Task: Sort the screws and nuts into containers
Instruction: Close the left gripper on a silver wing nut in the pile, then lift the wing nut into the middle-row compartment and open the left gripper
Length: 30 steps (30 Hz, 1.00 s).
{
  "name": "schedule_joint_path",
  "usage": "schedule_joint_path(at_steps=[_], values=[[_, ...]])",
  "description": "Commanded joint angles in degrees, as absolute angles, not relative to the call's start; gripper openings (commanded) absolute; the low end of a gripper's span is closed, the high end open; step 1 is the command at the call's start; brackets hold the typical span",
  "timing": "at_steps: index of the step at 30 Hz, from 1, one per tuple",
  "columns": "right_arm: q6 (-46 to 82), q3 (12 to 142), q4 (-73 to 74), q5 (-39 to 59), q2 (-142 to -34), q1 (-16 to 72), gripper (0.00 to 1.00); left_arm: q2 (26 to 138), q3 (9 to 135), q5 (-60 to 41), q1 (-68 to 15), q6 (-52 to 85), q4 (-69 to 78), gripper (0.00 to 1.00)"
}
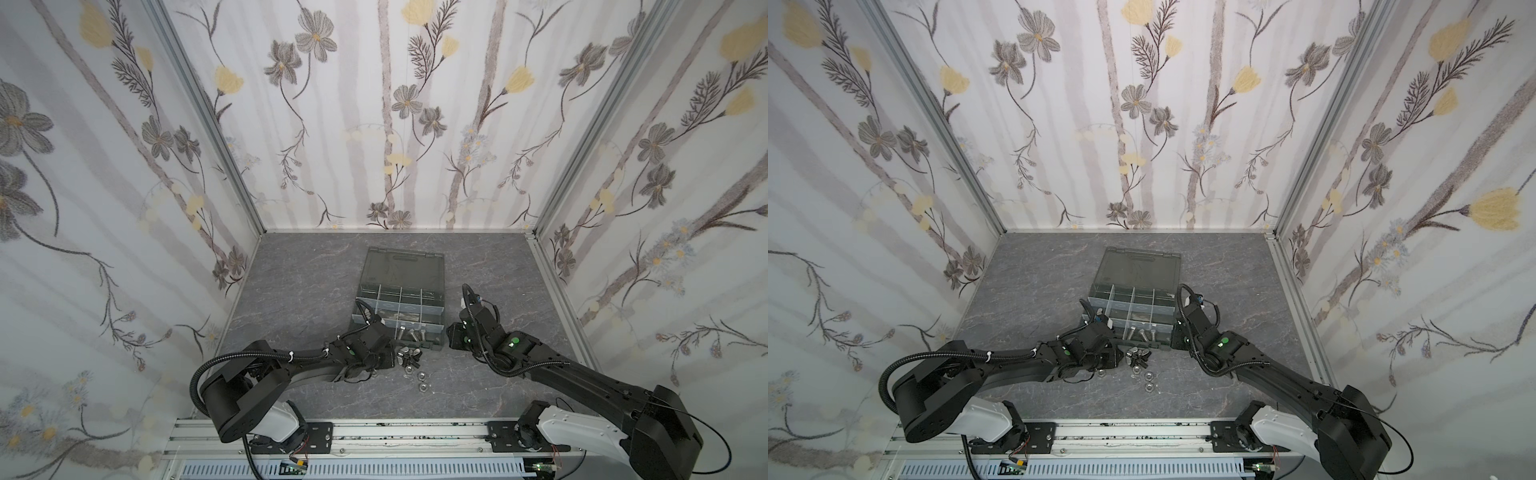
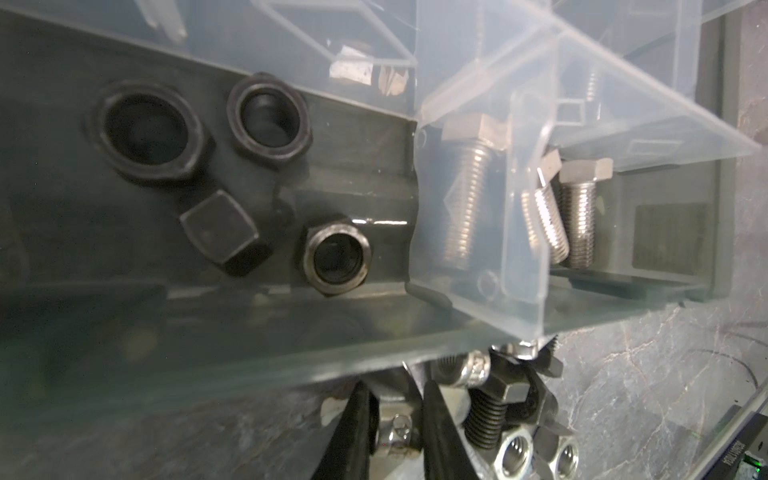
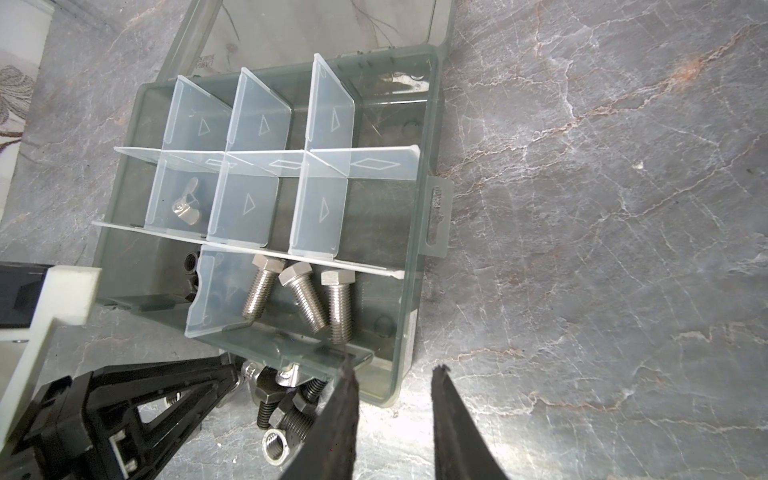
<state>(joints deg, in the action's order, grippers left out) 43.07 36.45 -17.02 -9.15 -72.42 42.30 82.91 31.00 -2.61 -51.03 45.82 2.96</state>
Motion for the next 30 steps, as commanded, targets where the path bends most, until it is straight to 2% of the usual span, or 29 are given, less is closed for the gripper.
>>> schedule_joint_path(at_steps=[1, 20, 30], values=[[44.0, 36.3, -14.9, -9.8, -72.1, 42.2, 0.32, 81.5, 30.1, -1.6, -51.1, 45.6, -1.9, 0.17], [44.2, 36.0, -15.5, -10.3, -71.0, 42.1, 0.32, 72.6, 36.2, -1.5, -50.3, 43.0, -6.0, 0.16], [44.1, 36.1, -15.6, -10.4, -70.9, 42.0, 0.32, 67.4, 39.5, -3.9, -41.6, 39.3, -7.0, 0.16]])
